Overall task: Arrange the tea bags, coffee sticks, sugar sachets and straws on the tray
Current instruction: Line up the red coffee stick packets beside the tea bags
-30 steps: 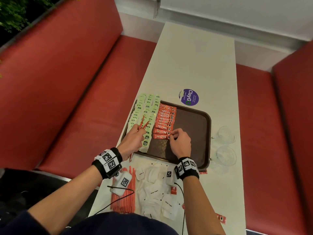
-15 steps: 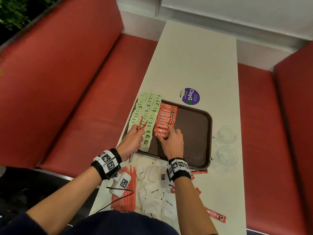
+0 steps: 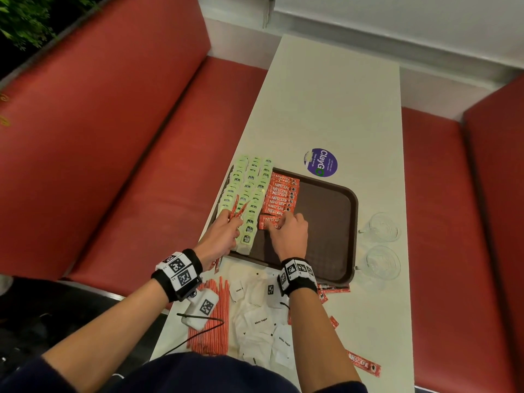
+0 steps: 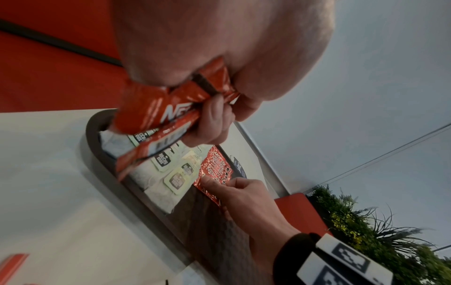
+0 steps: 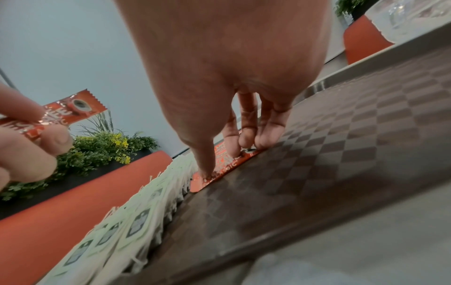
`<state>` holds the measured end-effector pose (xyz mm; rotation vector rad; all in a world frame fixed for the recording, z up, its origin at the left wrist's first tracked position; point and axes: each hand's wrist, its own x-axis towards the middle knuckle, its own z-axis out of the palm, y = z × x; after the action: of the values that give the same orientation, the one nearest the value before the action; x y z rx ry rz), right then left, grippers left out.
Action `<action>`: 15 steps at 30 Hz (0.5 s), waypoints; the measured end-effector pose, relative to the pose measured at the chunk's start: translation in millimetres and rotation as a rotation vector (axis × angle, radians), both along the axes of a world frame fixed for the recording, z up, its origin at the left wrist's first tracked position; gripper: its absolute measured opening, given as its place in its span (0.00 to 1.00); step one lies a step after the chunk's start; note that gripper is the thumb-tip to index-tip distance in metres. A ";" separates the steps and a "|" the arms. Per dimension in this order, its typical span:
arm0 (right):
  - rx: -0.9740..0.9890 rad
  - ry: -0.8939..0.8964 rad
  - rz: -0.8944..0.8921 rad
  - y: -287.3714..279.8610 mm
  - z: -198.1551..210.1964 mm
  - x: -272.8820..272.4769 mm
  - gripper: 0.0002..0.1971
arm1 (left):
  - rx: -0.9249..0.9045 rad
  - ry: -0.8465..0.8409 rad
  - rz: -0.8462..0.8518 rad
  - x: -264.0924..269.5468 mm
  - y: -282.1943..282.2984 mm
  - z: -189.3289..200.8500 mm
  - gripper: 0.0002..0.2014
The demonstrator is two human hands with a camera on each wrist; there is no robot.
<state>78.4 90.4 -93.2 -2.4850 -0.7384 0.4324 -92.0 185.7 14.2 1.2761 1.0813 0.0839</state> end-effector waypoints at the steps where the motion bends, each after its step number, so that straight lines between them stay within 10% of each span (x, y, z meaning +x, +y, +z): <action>1: -0.005 -0.005 -0.001 1.7 -0.8 -0.3 0.22 | -0.004 0.000 0.001 -0.2 0.1 -0.2 0.07; 15: -0.005 -0.036 -0.067 12.4 1.2 -5.2 0.22 | 0.013 -0.008 -0.064 -3.1 3.8 -4.5 0.08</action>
<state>73.2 102.9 -92.0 -2.5202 -0.6667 0.3668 -95.0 189.5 9.6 1.3205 1.0332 0.0477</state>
